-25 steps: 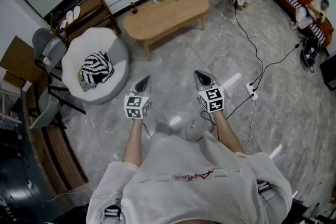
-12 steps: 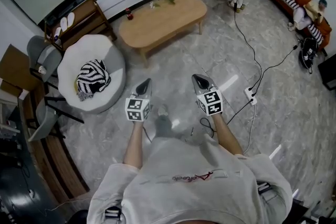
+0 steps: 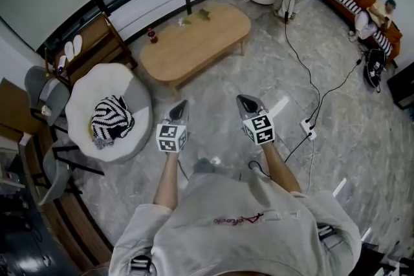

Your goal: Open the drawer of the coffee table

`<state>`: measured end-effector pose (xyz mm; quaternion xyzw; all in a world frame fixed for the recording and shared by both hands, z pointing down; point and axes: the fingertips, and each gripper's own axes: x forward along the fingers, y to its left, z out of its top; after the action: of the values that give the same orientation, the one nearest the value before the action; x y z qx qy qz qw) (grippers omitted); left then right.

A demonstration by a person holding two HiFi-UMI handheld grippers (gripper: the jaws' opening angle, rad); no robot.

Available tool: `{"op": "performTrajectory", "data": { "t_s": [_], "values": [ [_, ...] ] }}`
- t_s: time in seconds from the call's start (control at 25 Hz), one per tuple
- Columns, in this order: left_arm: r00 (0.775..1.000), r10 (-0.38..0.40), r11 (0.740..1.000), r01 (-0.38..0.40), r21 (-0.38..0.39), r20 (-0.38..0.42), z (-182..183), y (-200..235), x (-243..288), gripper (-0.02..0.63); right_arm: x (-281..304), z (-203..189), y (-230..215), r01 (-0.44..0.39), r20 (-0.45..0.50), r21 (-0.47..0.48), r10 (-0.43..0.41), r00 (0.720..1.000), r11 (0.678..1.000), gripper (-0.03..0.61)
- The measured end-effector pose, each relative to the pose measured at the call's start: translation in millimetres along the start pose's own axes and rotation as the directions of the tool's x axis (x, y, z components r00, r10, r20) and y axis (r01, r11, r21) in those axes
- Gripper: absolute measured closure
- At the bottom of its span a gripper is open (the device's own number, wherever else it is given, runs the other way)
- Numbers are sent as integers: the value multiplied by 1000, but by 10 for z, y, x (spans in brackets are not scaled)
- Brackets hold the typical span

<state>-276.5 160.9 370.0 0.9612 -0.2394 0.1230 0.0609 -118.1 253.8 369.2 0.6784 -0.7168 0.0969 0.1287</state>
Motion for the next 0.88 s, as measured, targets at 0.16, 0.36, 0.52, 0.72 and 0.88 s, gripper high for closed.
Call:
{"op": "performTrajectory", "data": {
  "t_s": [0.16, 0.36, 0.52, 0.72, 0.88],
  "values": [
    [1000, -24, 1000, 24, 4, 6, 192, 388, 333, 614, 421, 210, -147, 25, 0, 2, -25, 1000, 1000, 574],
    [999, -51, 999, 51, 18, 18, 408, 847, 756, 614, 950, 446, -318, 51, 7, 2, -51, 999, 999, 574],
    [997, -70, 997, 70, 25, 16, 521, 1137, 1021, 614, 1293, 568, -456, 74, 5, 12, -74, 997, 997, 574],
    [996, -86, 996, 86, 31, 17, 613, 1560, 1237, 614, 1726, 726, -502, 94, 8, 17, -94, 995, 995, 574],
    [995, -95, 995, 95, 32, 20, 606, 1827, 1355, 614, 1969, 757, -461, 104, 11, 17, -104, 994, 994, 574]
  ]
}}
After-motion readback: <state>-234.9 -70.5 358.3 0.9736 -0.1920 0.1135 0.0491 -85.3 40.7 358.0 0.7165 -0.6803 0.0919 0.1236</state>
